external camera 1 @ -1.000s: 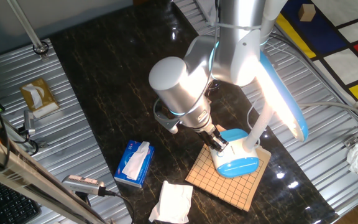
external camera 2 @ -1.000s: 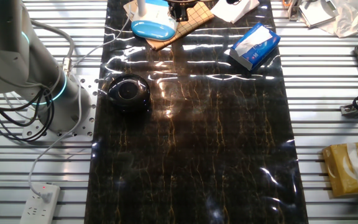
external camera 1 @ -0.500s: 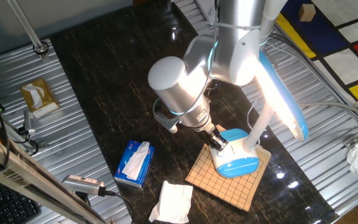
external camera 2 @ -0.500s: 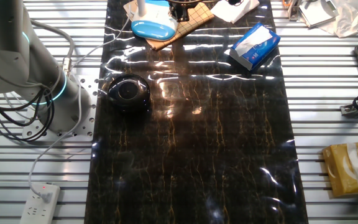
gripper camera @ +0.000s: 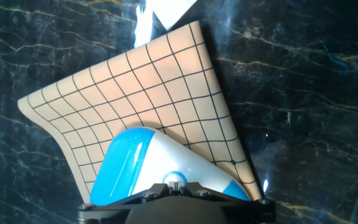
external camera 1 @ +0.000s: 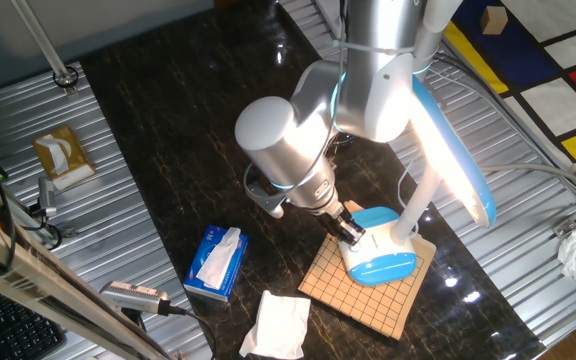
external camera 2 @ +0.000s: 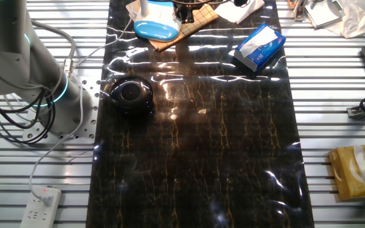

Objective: Turn off the desk lamp by pressing the button

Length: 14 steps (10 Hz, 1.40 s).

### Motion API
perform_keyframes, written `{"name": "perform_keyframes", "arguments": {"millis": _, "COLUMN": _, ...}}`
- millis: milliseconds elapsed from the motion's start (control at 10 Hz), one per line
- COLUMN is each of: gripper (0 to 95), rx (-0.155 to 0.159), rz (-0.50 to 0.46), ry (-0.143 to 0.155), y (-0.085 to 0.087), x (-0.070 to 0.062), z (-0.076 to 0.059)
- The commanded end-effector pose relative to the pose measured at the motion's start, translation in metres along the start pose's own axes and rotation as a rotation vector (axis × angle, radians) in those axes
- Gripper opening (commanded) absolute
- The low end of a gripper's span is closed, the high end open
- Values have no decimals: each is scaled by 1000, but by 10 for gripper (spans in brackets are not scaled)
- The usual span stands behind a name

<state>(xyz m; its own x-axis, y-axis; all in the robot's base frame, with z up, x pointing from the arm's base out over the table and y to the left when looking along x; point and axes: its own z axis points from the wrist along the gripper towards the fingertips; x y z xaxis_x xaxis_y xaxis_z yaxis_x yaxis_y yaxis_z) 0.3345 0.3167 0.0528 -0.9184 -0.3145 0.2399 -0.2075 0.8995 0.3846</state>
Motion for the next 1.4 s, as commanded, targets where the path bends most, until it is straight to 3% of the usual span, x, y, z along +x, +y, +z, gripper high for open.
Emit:
{"name": "perform_keyframes", "arguments": {"millis": 100, "gripper": 0, "rx": -2, "rz": 0, "ry": 5, "y": 0, "x": -1, "z": 1}}
{"name": "perform_keyframes", "arguments": {"millis": 500, "gripper": 0, "rx": -2, "rz": 6, "ry": 7, "y": 7, "x": -5, "z": 7}}
{"name": "perform_keyframes", "arguments": {"millis": 1400, "gripper": 0, "rx": -7, "rz": 6, "ry": 5, "y": 2, "x": -7, "z": 15}}
